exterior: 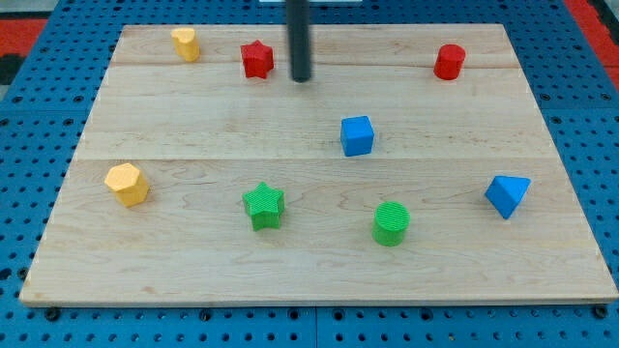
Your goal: Move the red circle diagonally top right to the blue cube
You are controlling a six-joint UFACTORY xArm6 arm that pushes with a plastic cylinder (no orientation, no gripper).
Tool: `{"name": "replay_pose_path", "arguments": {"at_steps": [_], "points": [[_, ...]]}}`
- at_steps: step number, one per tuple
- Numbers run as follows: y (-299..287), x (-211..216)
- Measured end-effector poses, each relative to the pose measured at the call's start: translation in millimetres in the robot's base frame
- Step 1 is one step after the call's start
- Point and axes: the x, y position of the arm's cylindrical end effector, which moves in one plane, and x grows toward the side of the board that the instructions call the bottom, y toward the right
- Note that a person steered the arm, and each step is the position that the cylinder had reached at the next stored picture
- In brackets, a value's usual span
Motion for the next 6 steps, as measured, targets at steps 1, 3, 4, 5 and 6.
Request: {"name": "replay_pose_path", "arguments": {"at_steps": [1, 3, 4, 5, 6], "points": [[122, -6], [192, 3], [204, -20], [150, -22], [177, -19]]}}
